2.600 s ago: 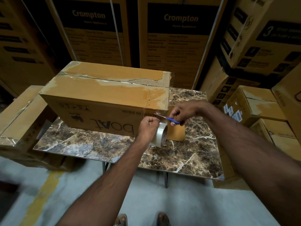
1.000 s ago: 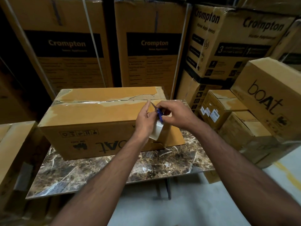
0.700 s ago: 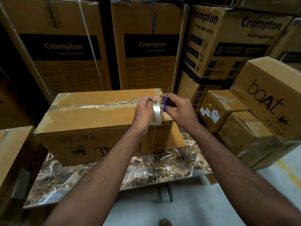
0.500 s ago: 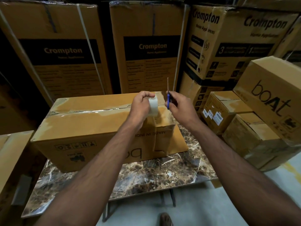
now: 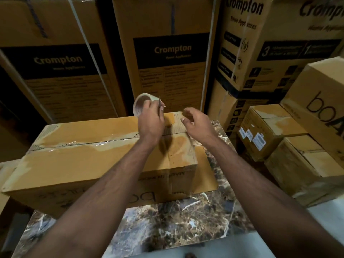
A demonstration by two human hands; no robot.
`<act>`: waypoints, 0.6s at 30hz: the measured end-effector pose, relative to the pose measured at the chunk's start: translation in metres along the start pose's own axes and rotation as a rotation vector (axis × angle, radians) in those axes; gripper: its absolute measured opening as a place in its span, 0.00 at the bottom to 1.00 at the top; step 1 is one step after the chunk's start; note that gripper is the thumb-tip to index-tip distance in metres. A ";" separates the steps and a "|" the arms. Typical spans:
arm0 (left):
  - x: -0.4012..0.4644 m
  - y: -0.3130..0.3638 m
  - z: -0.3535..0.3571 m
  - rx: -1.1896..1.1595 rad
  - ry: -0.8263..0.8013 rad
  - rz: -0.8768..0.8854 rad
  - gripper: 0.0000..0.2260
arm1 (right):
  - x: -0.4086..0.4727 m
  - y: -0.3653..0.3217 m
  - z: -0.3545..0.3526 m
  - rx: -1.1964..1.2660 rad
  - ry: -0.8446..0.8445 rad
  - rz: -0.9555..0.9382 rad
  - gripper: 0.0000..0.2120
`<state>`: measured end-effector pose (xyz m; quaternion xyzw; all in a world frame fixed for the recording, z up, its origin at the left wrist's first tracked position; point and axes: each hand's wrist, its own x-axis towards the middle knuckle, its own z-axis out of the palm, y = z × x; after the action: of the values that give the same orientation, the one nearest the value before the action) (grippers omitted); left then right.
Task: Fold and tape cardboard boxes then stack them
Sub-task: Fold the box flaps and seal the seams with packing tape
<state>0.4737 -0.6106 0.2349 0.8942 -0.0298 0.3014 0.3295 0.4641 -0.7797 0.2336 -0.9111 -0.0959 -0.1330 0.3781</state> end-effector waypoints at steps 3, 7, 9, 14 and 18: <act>0.002 -0.010 0.023 0.222 -0.099 0.035 0.10 | 0.032 0.011 0.014 -0.109 -0.179 0.008 0.28; -0.001 -0.006 0.041 0.307 -0.108 0.039 0.12 | 0.068 0.016 0.032 -0.246 -0.276 -0.006 0.28; -0.001 -0.006 0.049 0.326 -0.121 0.033 0.13 | 0.075 0.026 0.039 -0.256 -0.350 -0.003 0.28; 0.004 -0.012 0.057 0.334 -0.147 -0.013 0.14 | 0.068 0.055 0.056 0.020 -0.411 0.072 0.32; 0.002 -0.011 0.061 0.384 -0.175 0.002 0.16 | 0.068 0.073 0.068 0.257 -0.396 0.337 0.35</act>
<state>0.5102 -0.6386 0.1929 0.9634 -0.0013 0.2230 0.1488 0.5604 -0.7766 0.1607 -0.8671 -0.0311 0.1255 0.4811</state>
